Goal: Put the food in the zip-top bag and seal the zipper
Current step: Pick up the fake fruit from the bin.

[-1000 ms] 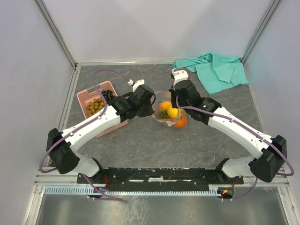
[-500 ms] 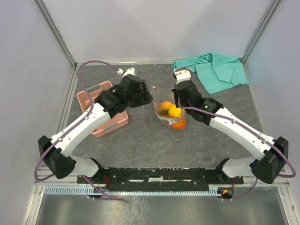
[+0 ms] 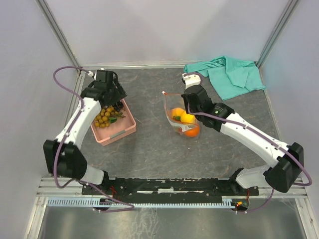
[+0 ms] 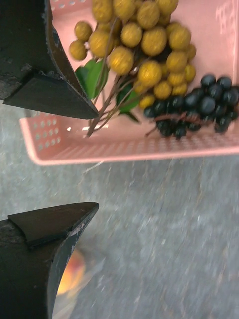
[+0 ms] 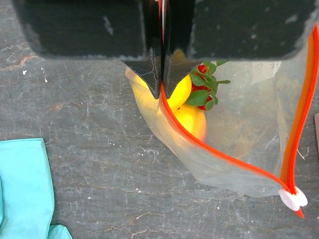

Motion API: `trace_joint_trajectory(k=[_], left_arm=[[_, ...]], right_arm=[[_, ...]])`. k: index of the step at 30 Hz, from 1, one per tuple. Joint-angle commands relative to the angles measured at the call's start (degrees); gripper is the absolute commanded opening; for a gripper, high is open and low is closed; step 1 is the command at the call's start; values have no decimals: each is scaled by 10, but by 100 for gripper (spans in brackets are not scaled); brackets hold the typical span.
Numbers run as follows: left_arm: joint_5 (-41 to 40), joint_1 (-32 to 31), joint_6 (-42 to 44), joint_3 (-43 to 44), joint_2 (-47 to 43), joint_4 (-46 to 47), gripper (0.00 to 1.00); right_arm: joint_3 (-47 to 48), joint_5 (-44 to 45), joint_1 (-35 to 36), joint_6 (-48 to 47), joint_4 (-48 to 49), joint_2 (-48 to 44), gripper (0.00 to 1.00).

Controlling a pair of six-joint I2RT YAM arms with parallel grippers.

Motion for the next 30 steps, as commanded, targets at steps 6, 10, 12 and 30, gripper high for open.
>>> trace_joint_trajectory(k=[6, 10, 12, 30], left_arm=[[-50, 77, 66, 114, 194, 26, 68], [-56, 95, 74, 180, 282, 10, 67], [-58, 100, 80, 205, 324, 6, 66], [-19, 106, 84, 231, 450, -20, 70]], right_arm=[[44, 6, 2, -31, 12, 15, 2], [47, 6, 2, -31, 12, 23, 2], [47, 7, 3, -30, 11, 26, 2], [51, 5, 2, -29, 19, 44, 2]])
